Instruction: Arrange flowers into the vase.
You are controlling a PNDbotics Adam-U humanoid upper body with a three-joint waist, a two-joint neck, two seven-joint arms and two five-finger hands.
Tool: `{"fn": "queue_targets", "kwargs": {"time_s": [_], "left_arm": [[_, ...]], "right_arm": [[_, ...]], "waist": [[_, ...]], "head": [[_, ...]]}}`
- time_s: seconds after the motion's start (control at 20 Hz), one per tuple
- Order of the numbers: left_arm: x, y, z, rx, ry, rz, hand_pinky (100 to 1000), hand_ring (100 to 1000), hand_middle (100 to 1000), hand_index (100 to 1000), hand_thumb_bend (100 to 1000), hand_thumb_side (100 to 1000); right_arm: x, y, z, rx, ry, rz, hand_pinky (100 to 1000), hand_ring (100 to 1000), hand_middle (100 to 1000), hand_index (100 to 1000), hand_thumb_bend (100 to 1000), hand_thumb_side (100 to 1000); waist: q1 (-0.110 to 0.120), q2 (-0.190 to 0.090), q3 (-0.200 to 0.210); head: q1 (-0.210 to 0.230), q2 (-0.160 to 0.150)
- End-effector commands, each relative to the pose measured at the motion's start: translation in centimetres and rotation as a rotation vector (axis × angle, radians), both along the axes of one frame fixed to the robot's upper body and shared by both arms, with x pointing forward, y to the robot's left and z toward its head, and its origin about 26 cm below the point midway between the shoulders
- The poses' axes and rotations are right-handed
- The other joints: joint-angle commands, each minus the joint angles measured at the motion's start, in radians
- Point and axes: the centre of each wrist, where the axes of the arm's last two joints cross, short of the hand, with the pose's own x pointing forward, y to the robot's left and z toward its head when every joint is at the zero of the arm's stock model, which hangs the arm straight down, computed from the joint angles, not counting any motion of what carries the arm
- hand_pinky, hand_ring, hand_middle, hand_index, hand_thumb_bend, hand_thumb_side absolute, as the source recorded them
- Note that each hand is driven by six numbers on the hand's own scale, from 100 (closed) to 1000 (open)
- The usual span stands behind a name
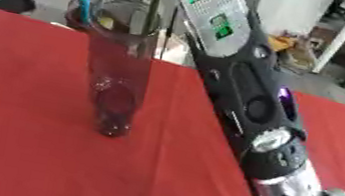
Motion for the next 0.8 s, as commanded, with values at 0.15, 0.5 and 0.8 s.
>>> {"fn": "queue_targets", "kwargs": {"time_s": [0.15,0.5,0.8], "left_arm": [[-0.4,0.1,0.8,0.007,-0.032,0.005,746,879,832,888,100,1000],[-0.4,0.2,0.8,0.005,-0.031,0.007,746,879,832,887,100,1000],[-0.4,0.2,0.7,0.004,-0.029,0.009,747,879,832,886,100,1000]], "right_arm": [[-0.2,-1.1,0.9,-0.027,-0.029,-0.022,579,670,402,240,100,1000],[0.0,-1.5,0.5,-0.099,-0.047,-0.022,593,704,454,304,100,1000],[0.2,-2.0,0.2,-0.185,-0.037,-0.038,604,727,481,335,100,1000]], "waist": [[0.01,-0.024,0.0],[0.012,-0.023,-0.004],[0.014,-0.023,-0.007]], "head": [[0.004,-0.013],[0.008,-0.015],[0.013,-0.014]]}}
